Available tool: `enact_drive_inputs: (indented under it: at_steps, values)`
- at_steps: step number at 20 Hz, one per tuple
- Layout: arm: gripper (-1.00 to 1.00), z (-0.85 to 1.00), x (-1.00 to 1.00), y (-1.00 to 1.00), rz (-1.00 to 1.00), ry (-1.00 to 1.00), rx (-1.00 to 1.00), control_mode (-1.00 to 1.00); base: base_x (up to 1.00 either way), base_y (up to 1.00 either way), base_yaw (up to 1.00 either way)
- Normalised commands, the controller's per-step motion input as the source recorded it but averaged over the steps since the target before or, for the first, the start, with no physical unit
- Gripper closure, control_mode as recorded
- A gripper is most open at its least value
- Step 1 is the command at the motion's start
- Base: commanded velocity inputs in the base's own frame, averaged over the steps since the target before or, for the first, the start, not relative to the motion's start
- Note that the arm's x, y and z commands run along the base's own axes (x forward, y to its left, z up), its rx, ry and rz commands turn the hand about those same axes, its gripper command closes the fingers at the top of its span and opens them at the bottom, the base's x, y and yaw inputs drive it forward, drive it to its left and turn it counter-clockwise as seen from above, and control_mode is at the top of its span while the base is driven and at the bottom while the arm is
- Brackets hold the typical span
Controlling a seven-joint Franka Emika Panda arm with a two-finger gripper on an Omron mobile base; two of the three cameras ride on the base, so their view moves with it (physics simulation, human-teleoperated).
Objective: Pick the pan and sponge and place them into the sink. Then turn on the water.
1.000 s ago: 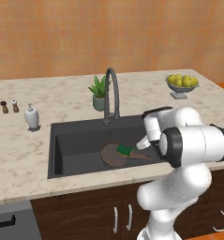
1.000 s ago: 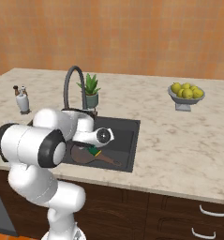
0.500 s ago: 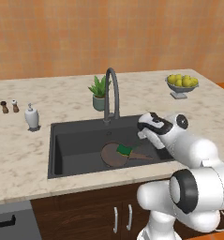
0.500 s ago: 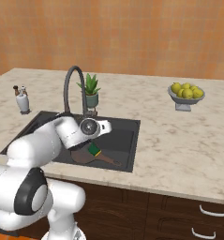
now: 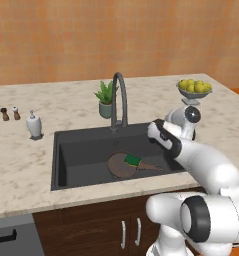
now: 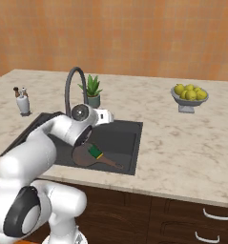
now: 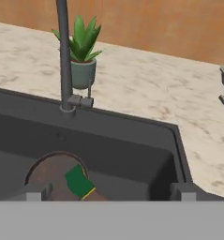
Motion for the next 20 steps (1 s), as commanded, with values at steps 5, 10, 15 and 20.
enact_drive_inputs:
  at_steps: [5,10,15,20]
  values:
    - [-1.0,-0.01,0.0,-0.24,0.0,-0.35,0.09,-1.0,0.0,0.0,0.0]
    - [-1.0,0.0,0.01,-0.08,0.01,-0.33,0.07,-1.0,0.0,0.0,0.0]
    - [-1.0,0.0,0.2,0.0,0.0,-0.16,0.02,-1.0,0.0,0.0,0.0]
    - [-1.0,0.0,0.27,0.06,0.0,0.0,0.0,-1.0,0.0,0.0,0.0]
